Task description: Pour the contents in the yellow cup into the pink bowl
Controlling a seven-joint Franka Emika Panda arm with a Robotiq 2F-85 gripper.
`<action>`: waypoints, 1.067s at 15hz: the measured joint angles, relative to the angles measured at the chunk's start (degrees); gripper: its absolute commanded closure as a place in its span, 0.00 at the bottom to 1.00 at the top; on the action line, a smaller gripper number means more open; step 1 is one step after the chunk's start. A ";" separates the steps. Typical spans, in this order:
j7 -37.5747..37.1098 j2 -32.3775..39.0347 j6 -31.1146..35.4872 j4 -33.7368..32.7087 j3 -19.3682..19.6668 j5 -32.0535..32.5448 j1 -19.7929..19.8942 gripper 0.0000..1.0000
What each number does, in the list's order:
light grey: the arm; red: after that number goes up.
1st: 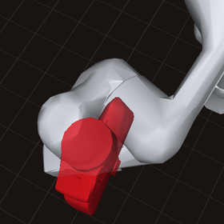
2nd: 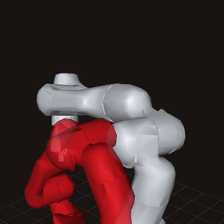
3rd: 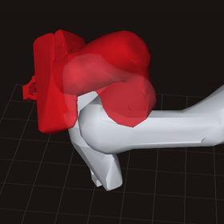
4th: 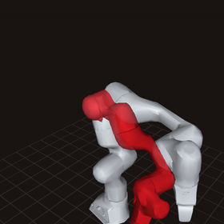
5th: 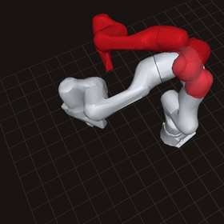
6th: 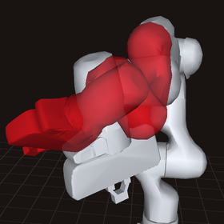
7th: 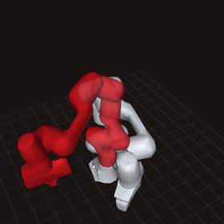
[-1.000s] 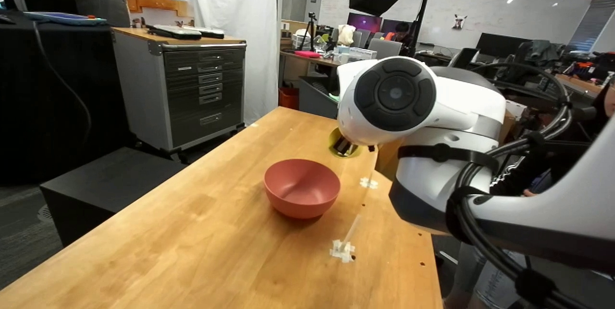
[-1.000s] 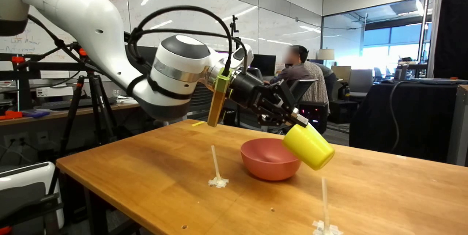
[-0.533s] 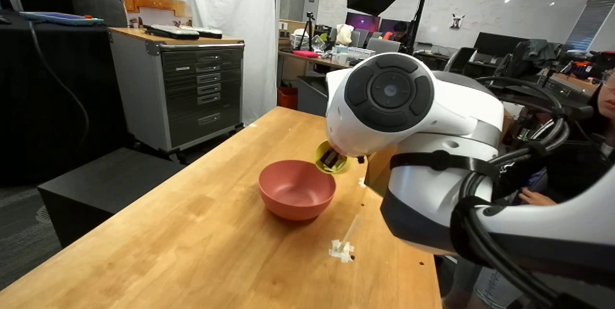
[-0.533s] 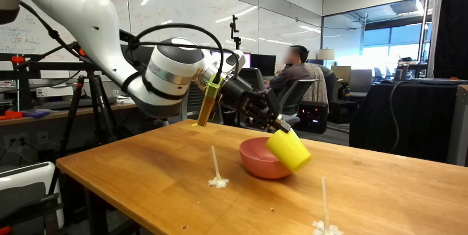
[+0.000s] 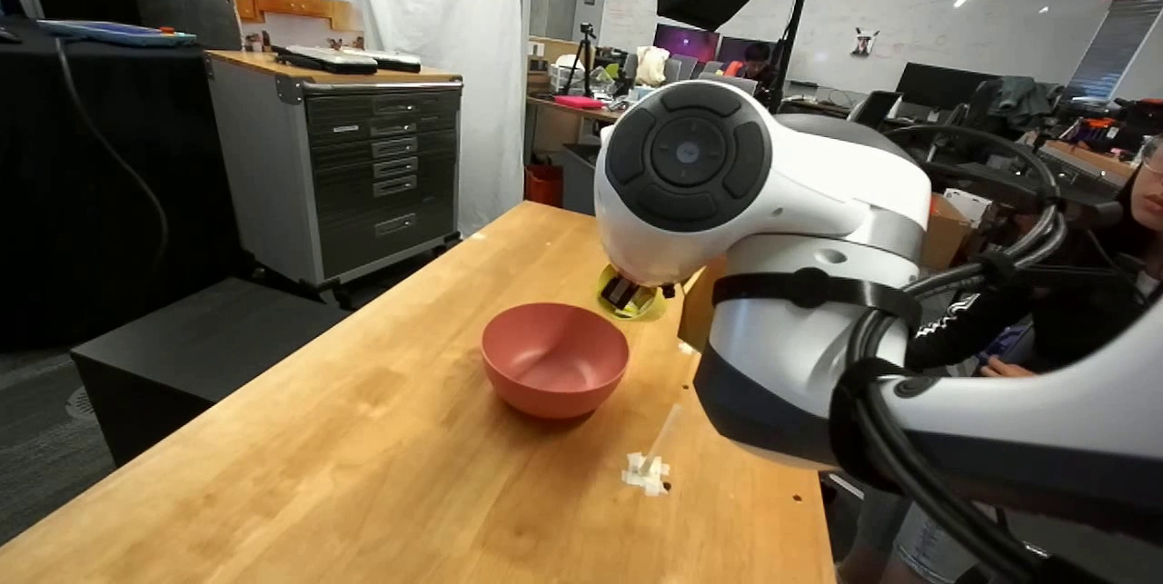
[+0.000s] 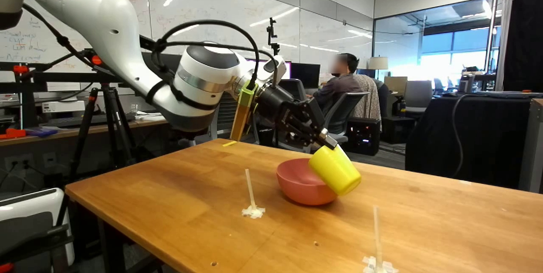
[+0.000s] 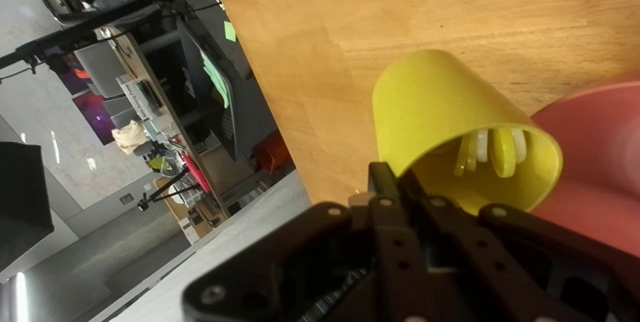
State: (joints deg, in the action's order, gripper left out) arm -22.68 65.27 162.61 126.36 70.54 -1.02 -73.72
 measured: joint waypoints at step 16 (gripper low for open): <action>-0.30 2.83 -8.32 -4.89 2.05 9.81 -0.01 0.95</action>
State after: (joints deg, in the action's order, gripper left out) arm -22.97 68.10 154.29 121.47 72.59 8.78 -73.73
